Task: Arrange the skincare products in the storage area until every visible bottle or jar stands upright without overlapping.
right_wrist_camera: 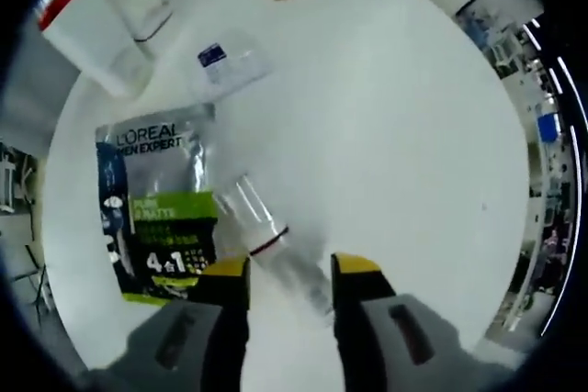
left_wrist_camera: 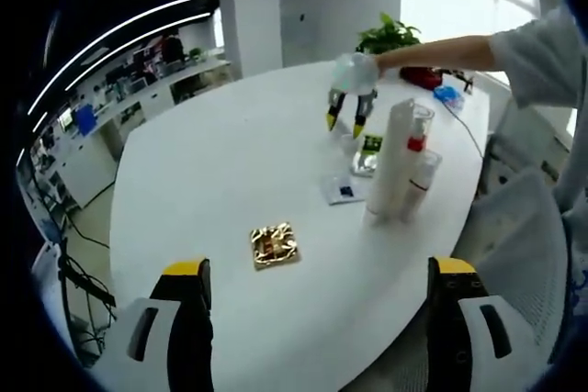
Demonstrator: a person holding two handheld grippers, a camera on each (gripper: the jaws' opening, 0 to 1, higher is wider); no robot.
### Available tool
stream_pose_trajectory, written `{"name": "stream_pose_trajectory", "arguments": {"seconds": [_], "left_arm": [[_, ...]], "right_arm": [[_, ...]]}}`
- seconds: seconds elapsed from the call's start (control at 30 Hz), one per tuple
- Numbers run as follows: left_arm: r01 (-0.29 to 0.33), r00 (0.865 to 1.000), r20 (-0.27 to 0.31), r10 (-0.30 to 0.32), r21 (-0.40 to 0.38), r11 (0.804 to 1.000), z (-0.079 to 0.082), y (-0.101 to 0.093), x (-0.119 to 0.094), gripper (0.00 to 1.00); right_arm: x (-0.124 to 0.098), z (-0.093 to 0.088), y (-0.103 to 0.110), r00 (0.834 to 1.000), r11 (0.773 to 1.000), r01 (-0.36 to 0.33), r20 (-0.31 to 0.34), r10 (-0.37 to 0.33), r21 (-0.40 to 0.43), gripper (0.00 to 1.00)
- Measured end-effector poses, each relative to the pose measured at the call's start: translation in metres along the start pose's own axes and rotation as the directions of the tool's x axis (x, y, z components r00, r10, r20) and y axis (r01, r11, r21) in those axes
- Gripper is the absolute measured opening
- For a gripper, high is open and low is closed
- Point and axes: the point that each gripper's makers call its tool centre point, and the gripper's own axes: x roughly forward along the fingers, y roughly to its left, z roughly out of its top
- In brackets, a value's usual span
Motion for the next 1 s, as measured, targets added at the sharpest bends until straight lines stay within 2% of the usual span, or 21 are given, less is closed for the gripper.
{"name": "stream_pose_trajectory", "arguments": {"seconds": [0.1,0.17,0.2,0.37,0.67,0.73,0.83,1.0], "left_arm": [[-0.002,1.0,0.0,0.002,0.0,1.0,0.0,0.0,-0.001,0.95],[-0.001,1.0,0.0,0.001,-0.001,1.0,0.0,0.0,-0.001,0.95],[0.0,1.0,-0.001,0.0,-0.001,1.0,0.0,0.0,0.0,0.95],[0.005,1.0,-0.006,-0.005,-0.001,1.0,-0.001,-0.002,0.001,0.94],[0.005,1.0,-0.003,-0.005,0.004,1.0,0.002,-0.002,0.001,0.94],[0.005,1.0,-0.001,-0.004,0.007,1.0,0.002,-0.002,0.0,0.94],[0.005,1.0,0.004,-0.005,0.014,1.0,0.004,-0.003,-0.001,0.94],[0.015,1.0,0.023,-0.016,0.012,1.0,0.007,-0.006,-0.005,0.94]], "right_arm": [[0.002,0.001,0.002,0.999,0.999,-0.043,0.005,0.043,-0.008,0.32],[0.002,0.0,-0.002,0.999,0.999,-0.044,0.003,0.044,-0.007,0.3],[0.003,0.0,0.005,0.995,0.995,-0.098,0.007,0.099,-0.019,0.28],[0.005,0.002,0.008,0.988,0.985,-0.155,-0.023,0.154,-0.069,0.24],[0.001,0.009,0.015,0.986,0.985,-0.165,0.009,0.166,-0.048,0.19],[0.0,0.011,0.012,0.992,0.991,-0.126,0.005,0.127,-0.035,0.19],[-0.009,0.018,0.01,0.995,0.995,-0.094,0.043,0.093,0.036,0.19],[-0.023,0.024,0.013,0.996,0.996,-0.069,0.055,0.066,0.061,0.18]]}}
